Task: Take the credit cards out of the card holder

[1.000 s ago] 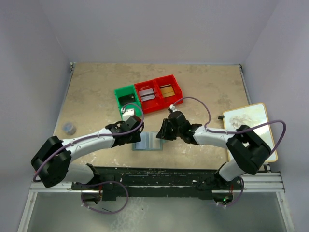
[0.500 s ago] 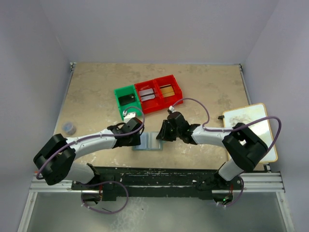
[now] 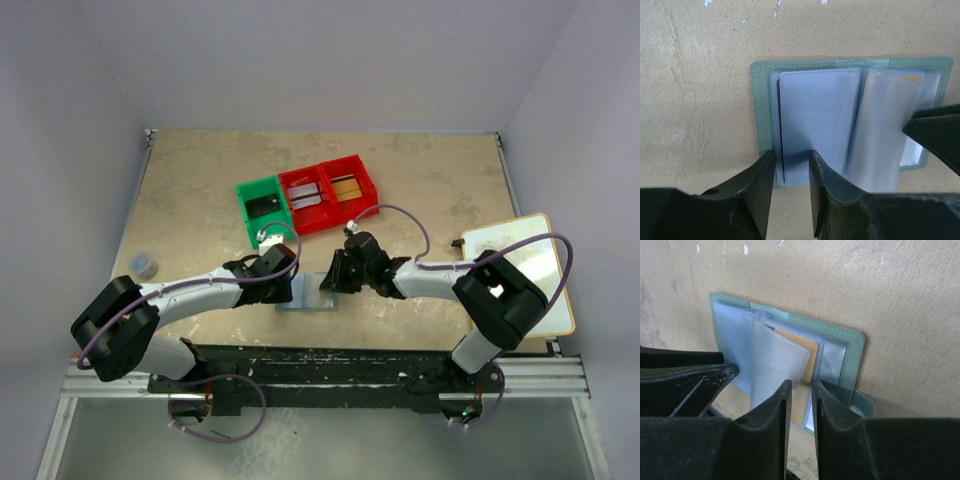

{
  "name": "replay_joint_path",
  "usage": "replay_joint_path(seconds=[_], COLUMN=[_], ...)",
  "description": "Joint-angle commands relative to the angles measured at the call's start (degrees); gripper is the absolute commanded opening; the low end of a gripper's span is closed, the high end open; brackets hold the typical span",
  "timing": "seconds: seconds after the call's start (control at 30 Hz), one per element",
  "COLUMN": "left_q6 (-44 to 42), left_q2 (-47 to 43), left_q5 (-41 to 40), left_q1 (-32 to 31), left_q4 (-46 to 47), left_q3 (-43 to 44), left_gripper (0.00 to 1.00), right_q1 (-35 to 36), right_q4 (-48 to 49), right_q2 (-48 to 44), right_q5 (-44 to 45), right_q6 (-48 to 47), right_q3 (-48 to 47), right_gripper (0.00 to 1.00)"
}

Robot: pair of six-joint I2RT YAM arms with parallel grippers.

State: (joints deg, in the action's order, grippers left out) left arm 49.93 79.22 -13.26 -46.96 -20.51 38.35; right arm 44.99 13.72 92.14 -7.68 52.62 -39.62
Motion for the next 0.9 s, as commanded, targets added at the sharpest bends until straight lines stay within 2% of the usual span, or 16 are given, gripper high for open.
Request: replay_joint_path(seconds=[0.0,0.27,0.67,0.87], left_q6=[-0.46,-0.17,0.03,1.24], left_q2=[0.21,0.13,0.41,-2.09], left_q5=[0.9,1.15,1.26,-3.3], left_q1=[-0.06,-0.06,-0.06,-0.06], left_q4=[2.21,2.68,2.94,-0.15], left_q3=[-0.01,-0.01,0.23,0.55], left_gripper=[0.3,0.3,0.29,0.29], right_q1=[0.27,0.53,1.91,2.12], right_q4=[2.66,-0.59,-2.91,-7.93], right_q2=[-0.53,0.72,1.19,0.69], right_q5=[-2.35,-0.96,-0.91,4.79], right_q6=[2.06,-1.53,-2.83,-2.08], right_q3=[-0.92,-4.18,-8.26,-9.43], right_gripper=[0.26,0.28,0.4,0.43])
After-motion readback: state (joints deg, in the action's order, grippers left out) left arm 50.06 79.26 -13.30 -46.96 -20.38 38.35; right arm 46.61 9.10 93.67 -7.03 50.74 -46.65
